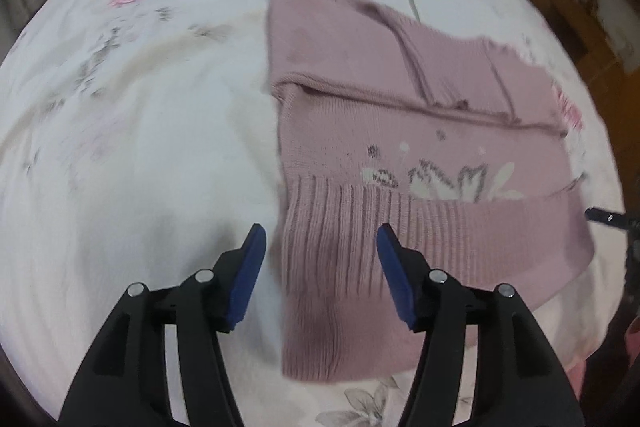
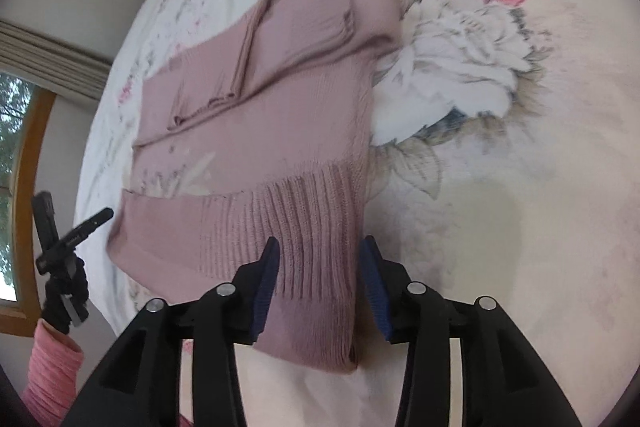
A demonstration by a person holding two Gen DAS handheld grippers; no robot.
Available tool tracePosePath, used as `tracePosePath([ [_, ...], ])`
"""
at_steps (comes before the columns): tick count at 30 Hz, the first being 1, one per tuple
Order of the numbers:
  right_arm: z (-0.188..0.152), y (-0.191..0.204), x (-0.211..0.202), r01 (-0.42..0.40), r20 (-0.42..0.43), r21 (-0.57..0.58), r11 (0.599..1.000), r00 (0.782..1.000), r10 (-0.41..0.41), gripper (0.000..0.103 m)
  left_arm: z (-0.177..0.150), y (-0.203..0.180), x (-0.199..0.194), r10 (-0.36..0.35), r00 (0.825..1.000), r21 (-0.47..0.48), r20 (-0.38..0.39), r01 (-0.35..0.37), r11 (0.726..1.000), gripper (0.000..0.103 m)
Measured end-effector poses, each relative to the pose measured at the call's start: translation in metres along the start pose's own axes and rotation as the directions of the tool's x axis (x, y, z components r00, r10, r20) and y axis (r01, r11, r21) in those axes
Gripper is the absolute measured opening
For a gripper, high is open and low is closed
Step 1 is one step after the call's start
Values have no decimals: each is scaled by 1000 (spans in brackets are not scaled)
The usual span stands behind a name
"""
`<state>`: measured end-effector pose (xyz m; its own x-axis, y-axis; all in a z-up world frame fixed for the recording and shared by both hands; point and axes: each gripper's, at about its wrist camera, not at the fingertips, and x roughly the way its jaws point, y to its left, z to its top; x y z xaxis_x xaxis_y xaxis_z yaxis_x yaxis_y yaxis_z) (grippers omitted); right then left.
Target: Fold small clothes
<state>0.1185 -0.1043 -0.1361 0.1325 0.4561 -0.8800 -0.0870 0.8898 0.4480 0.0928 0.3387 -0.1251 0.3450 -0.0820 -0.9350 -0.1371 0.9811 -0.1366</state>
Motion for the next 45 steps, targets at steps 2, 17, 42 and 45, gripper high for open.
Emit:
tracePosePath([
  [2, 1, 0, 8, 13, -11, -7, 1000, 1000, -13, 44, 3, -4, 13, 30, 999, 27, -16, -29, 999, 58],
  [17, 0, 16, 9, 49, 31, -146, 988, 999, -45, 44, -9, -24, -5, -30, 993, 94, 111, 19, 995, 10],
  [42, -21, 44, -23, 83, 140, -276, 958, 989, -45, 11, -26, -40, -20, -46, 987, 117, 152, 28, 993, 9],
  [45, -32, 46, -35, 76, 163, -268, 960, 986, -32, 11, -31, -41, -34, -59, 982, 110, 180, 40, 993, 9],
])
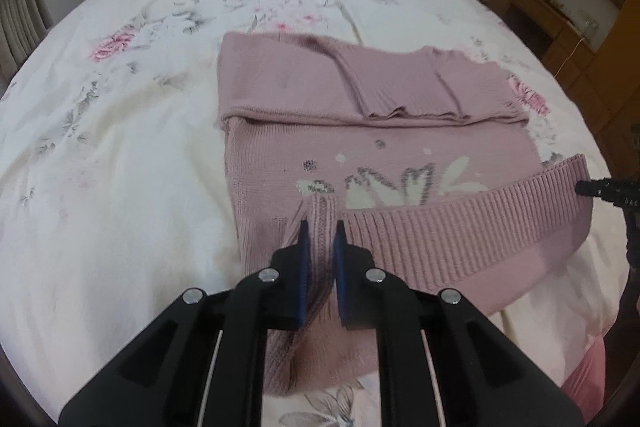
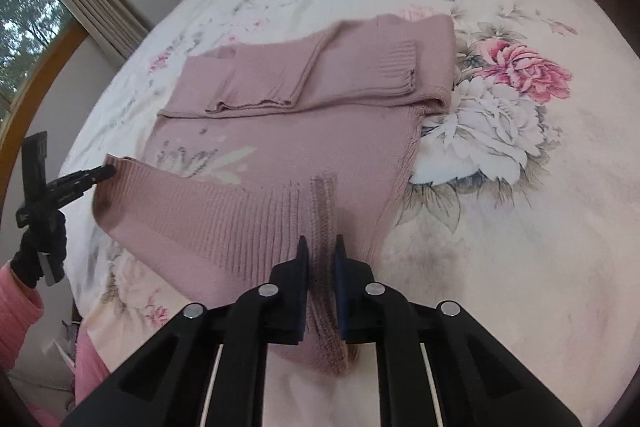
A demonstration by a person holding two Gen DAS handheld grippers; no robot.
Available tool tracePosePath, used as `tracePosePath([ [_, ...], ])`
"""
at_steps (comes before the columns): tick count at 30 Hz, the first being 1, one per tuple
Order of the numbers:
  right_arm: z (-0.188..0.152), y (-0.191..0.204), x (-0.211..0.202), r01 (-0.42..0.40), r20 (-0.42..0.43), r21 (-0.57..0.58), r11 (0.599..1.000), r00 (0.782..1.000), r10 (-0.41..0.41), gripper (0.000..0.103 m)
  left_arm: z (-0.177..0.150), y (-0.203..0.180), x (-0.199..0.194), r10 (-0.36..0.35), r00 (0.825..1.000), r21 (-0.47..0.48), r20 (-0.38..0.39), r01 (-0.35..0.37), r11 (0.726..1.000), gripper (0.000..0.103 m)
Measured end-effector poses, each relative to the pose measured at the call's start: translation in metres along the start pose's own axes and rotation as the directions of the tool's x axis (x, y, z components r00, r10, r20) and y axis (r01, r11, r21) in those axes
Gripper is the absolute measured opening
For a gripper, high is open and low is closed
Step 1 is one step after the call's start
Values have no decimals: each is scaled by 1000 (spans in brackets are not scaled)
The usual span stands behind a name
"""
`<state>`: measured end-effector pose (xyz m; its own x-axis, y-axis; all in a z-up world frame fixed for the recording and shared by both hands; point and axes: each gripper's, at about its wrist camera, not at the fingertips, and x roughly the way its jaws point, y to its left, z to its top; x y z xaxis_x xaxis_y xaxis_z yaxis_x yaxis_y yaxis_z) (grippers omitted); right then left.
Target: Fold small clothes
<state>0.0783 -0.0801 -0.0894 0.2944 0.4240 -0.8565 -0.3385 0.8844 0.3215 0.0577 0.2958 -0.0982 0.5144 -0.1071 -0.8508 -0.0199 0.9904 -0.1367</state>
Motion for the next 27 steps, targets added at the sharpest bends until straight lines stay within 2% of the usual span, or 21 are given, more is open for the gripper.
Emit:
tracePosePath([
  [4, -6, -1, -17, -31, 33, 37, 999, 999, 30, 11, 1, -2, -22, -11, 999, -6, 46, 11, 1000, 9],
  [8, 4, -4, -35, -82, 83, 76, 994, 994, 76, 10, 19, 1, -37, -20, 995, -19, 95, 22, 1000, 9],
  [11, 25, -7, -47, -116, 134, 104, 988, 986, 101, 10, 43, 3, -43, -21, 990, -33, 143, 26, 999, 9],
  [19, 106, -16, -50, -75, 217, 119, 990, 975, 48, 10, 129, 8, -28, 23, 969, -54, 248, -10, 998, 9],
  [27, 179, -39, -10, -22, 227, 183, 983, 974, -20, 10, 192, 20, 18, 85, 962, -78, 259, -67, 995, 9],
])
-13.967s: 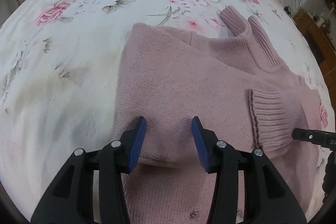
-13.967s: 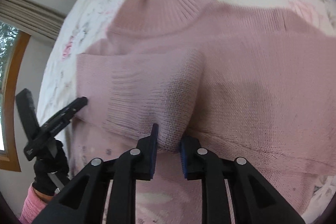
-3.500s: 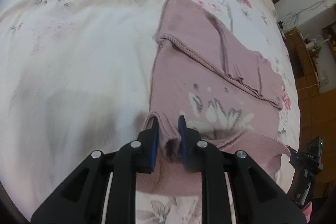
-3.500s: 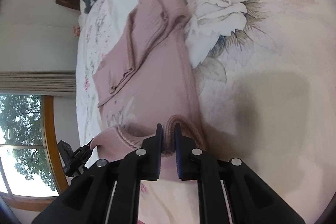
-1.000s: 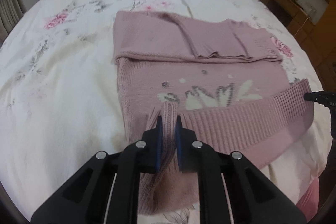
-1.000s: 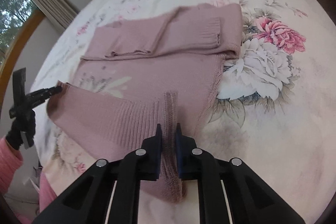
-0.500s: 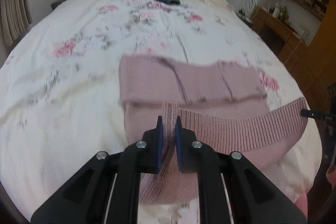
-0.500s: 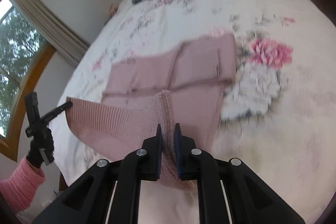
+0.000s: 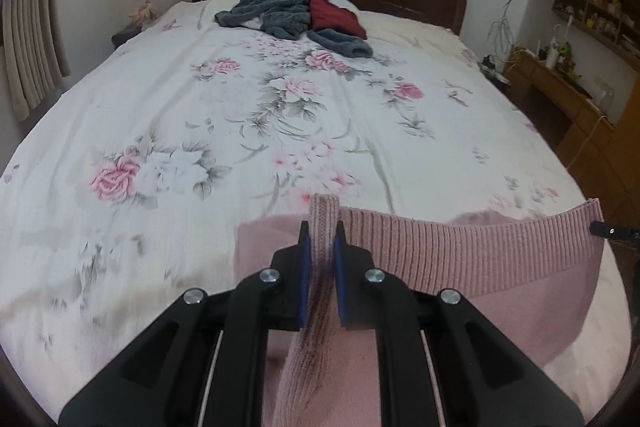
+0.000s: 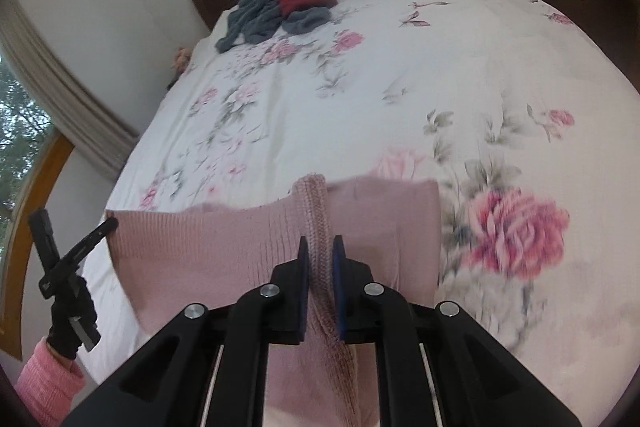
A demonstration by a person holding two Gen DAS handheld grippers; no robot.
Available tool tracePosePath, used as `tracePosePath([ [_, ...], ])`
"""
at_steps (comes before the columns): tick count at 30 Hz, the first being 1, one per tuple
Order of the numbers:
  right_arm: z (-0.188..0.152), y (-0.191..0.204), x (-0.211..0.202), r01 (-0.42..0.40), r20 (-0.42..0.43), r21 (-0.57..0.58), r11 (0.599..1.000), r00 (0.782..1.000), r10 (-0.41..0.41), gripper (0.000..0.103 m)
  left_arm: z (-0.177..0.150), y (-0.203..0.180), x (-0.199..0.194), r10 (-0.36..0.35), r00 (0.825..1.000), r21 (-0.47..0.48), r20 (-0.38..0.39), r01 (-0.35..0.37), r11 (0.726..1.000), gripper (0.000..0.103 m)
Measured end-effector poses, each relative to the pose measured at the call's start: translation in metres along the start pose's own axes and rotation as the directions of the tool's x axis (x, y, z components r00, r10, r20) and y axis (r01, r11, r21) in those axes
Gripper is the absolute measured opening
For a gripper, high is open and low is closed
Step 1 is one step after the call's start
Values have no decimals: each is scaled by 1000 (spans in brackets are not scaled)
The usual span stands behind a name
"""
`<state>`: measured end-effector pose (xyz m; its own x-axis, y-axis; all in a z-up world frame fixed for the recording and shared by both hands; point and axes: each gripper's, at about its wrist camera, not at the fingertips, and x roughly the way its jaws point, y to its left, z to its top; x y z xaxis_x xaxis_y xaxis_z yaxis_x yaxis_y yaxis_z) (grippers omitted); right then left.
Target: Fold small clothes
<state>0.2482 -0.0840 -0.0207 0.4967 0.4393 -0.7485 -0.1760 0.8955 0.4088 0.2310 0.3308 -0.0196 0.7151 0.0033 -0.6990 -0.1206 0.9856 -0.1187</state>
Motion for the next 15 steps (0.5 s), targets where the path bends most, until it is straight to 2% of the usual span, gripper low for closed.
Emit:
tracePosePath([
  [6, 33, -12, 53, 51, -20, 5, 999, 999, -51, 10, 15, 14, 53, 36, 999, -31, -33, -37, 999, 9],
  [8, 38, -16, 70, 66, -42, 5, 998, 997, -66, 10, 15, 18, 76, 43, 997, -39, -67, -46, 998, 9],
  [15, 35, -31, 131, 138, -130, -13, 990, 982, -138, 10, -1, 25, 140, 85, 981, -31, -175, -92, 995, 9],
])
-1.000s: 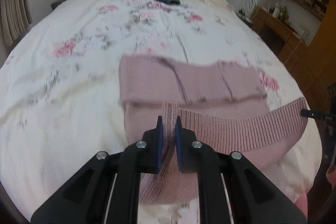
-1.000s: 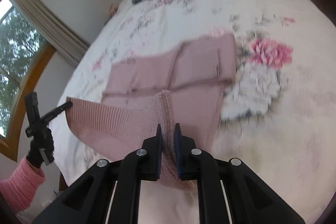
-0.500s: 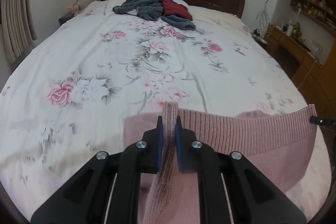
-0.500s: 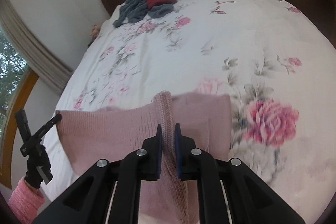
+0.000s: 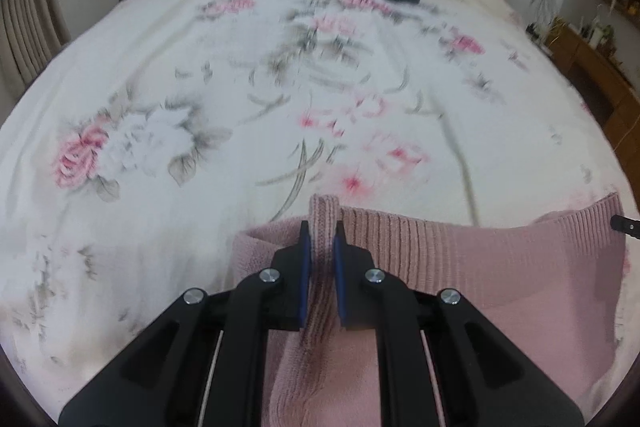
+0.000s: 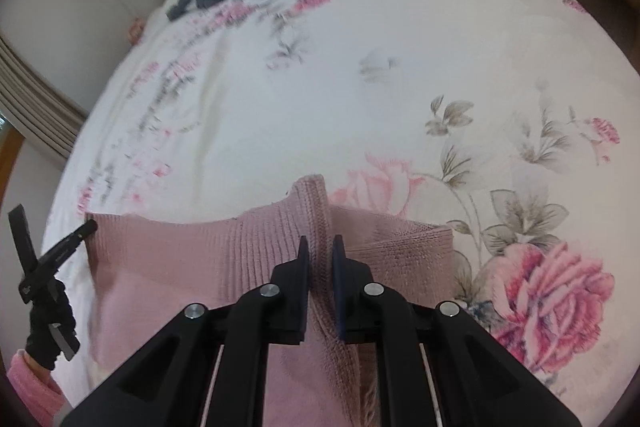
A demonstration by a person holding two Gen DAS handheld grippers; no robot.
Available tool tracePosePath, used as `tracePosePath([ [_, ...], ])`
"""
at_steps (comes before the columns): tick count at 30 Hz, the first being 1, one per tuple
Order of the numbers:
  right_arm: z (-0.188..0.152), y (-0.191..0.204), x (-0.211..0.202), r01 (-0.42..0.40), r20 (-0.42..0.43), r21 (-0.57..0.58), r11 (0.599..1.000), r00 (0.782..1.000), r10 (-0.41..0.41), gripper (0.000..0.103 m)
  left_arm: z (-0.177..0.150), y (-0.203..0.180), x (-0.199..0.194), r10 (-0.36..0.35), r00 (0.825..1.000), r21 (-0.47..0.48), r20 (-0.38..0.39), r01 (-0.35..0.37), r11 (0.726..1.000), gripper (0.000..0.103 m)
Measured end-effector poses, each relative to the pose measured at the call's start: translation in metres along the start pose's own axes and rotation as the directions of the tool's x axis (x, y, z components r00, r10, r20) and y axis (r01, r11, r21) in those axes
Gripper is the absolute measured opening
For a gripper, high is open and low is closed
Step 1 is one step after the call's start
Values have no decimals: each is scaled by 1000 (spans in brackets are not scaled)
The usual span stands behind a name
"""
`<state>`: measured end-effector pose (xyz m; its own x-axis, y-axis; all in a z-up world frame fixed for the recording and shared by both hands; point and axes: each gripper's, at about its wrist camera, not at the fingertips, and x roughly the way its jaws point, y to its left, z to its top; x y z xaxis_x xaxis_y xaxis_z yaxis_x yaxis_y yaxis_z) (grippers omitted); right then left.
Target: Fold small clothes
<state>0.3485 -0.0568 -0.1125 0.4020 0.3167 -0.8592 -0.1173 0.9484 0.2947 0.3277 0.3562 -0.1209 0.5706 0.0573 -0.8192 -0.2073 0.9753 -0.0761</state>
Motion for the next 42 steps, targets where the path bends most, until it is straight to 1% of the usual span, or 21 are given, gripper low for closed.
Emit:
tracePosePath([
  [2, -1, -4, 10, 22, -15, 4, 1000, 1000, -22, 10, -2, 4, 13, 10, 1000, -13, -28, -10, 1000, 11],
  [5, -2, -17, 21, 22, -40, 46, 999, 999, -21, 12, -3, 13, 25, 24, 998, -48, -61, -27, 998, 15],
  [7, -5, -25, 21, 22, -57, 72, 997, 998, -18, 18, -4, 19, 26, 7, 997, -84, -80, -13, 996, 23],
  [8, -5, -27, 20, 21, -58, 79, 997, 998, -17, 19, -4, 23, 24, -5, 997, -103, -83, -4, 995, 25],
  [10, -13, -32, 6, -5, -46, 90, 996, 999, 9, 19, -5, 34, 13, -25, 998, -155, -66, 15, 988, 35],
  [11, -15, -33, 0, -12, -44, 91, 996, 999, 16, 21, -5, 38, 6, -21, 998, -169, -54, 11, 985, 36],
  [12, -22, -34, -10, -25, -43, 89, 996, 999, 29, 26, -7, 43, -2, -22, 999, -182, -38, 15, 983, 40],
  [14, -38, -36, -29, -41, -50, 75, 996, 998, 45, 29, -12, 51, -24, -10, 1000, -189, -19, 6, 982, 42],
  [16, -54, -36, -44, -55, -63, 56, 997, 996, 58, 31, -22, 51, -44, -20, 1000, -177, -8, 19, 984, 43],
  [17, -69, -35, -54, -70, -74, 42, 997, 995, 73, 33, -24, 48, -48, -25, 1000, -168, -11, 22, 985, 43],
  [20, -104, -32, -68, -81, -112, 10, 997, 990, 82, 36, -46, 28, -68, -71, 997, -100, -32, 67, 993, 48],
  [22, -124, -30, -71, -94, -137, 8, 995, 986, 95, 36, -64, 8, -76, -89, 994, -44, -65, 86, 995, 52],
  [24, -145, -30, -72, -112, -165, 19, 993, 980, 114, 36, -85, -10, -81, -131, 987, -7, -98, 131, 991, 57],
  [26, -160, -26, -68, -110, -187, -2, 994, 976, 107, 36, -102, -24, -81, -156, 979, 13, -134, 159, 987, 58],
  [28, -169, -23, -64, -103, -202, -20, 994, 975, 97, 26, -117, -33, -77, -169, 972, 20, -163, 175, 984, 58],
  [29, -171, -21, -60, -108, -215, -22, 994, 971, 101, 11, -122, -35, -75, -174, 969, 19, -175, 180, 983, 58],
  [30, -174, -19, -57, -107, -234, -21, 994, 967, 99, 10, -127, -37, -70, -169, 967, 19, -190, 176, 984, 58],
  [31, -175, -19, -58, -96, -232, -22, 995, 969, 88, 10, -129, -37, -66, -161, 966, 18, -202, 169, 986, 58],
  [35, -171, -18, -76, -104, -199, -25, 994, 975, 97, 8, -136, -32, -54, -121, 965, 23, -231, 130, 991, 58],
  [37, -172, -24, -78, -98, -201, -14, 995, 975, 94, 8, -139, -27, -51, -118, 963, 14, -241, 124, 992, 57],
  [42, -183, -35, -61, -70, -245, 3, 998, 967, 68, 7, -142, -21, -44, -120, 962, -1, -246, 124, 992, 57],
])
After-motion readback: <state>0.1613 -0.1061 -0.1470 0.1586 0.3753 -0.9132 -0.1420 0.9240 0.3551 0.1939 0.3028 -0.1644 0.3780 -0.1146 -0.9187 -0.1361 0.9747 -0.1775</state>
